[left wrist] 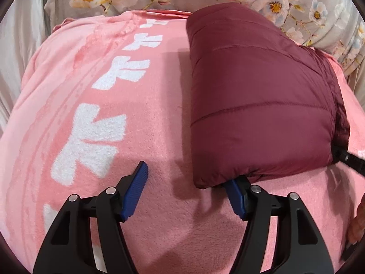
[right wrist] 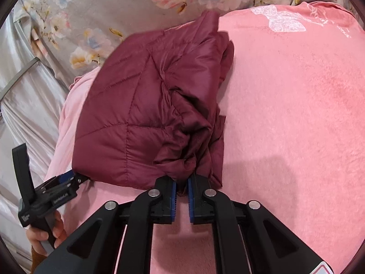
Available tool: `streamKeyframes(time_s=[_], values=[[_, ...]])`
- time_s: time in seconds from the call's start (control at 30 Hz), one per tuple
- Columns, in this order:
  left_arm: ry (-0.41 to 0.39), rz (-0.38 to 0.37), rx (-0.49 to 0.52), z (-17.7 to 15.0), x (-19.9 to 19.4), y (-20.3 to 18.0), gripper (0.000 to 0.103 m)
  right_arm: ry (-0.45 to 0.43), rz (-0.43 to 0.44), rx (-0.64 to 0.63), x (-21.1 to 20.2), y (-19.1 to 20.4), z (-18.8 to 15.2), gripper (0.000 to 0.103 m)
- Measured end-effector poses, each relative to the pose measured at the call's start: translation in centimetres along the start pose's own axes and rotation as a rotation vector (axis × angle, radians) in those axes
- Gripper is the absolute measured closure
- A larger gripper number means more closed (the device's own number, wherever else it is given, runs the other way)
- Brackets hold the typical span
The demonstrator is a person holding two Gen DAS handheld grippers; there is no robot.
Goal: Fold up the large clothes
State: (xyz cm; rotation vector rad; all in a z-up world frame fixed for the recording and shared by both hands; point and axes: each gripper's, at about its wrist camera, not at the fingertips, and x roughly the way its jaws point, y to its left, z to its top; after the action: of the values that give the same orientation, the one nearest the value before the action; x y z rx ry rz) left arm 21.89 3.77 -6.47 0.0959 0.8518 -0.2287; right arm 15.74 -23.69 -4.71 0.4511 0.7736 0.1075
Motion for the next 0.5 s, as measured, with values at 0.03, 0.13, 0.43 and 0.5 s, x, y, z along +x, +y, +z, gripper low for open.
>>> streamKeyframes(time_s=[0.03, 0.13, 0.43, 0.5], values=[[0.0, 0.0, 0.013, -0.1, -0.7, -0.1, 0.044, -0.004, -0.002, 0.002, -0.7, 0.0, 0.0, 0.092], [-0.044, -0.019, 0.045, -0.4, -4.1, -0.1, 0.044, -0.07, -0.012, -0.007, -4.0, 0.1, 0.4, 0.085], [-0.186, -0.036, 0.023, 7.0, -7.4, -3.3, 0.043, -0.216, -0.074, -0.011, -4.1, 2.3, 8.3, 0.092], [-0.181, -0.031, 0.014, 8.7, -6.3, -4.3, 0.043, -0.21, -0.078, 0.004, -2.5, 2.5, 10.1, 0.097]])
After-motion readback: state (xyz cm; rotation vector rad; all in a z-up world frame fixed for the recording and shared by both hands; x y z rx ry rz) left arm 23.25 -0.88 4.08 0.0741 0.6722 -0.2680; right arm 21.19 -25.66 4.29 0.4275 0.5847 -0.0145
